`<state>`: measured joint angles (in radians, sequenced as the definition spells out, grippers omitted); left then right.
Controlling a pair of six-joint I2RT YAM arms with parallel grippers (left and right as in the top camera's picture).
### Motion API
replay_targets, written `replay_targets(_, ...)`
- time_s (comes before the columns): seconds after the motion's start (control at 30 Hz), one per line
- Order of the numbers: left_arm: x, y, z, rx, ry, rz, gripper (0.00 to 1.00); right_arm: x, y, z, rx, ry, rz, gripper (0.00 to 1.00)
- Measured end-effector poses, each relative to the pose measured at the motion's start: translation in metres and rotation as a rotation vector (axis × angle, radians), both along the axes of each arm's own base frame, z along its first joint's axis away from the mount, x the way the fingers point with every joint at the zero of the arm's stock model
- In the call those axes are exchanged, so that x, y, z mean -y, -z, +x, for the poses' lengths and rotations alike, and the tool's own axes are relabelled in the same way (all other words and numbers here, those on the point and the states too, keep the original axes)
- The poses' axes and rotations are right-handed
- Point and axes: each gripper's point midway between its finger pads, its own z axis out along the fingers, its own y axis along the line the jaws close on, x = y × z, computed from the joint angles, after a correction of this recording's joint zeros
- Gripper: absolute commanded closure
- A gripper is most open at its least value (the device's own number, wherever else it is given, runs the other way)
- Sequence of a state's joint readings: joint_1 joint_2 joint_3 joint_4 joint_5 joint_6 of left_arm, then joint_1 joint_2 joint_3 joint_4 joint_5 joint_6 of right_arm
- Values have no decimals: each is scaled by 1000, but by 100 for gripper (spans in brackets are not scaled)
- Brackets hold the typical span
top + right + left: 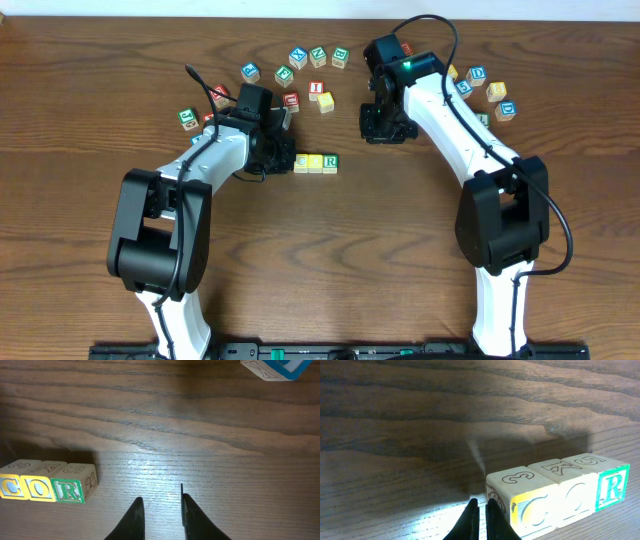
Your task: Spell out CORL
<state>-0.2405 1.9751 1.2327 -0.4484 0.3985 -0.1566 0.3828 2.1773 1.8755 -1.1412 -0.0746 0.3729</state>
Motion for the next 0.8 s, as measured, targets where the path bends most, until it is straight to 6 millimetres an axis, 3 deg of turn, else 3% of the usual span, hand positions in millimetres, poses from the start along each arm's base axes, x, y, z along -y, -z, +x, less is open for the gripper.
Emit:
replay_targets(0.23, -1, 1, -3, -23, -21, -1, 93, -8, 5, 2, 8, 2, 34, 89)
replay_targets(0.8, -2, 2, -7, -51, -48, -2, 93, -45, 58, -19, -7, -24, 149, 89)
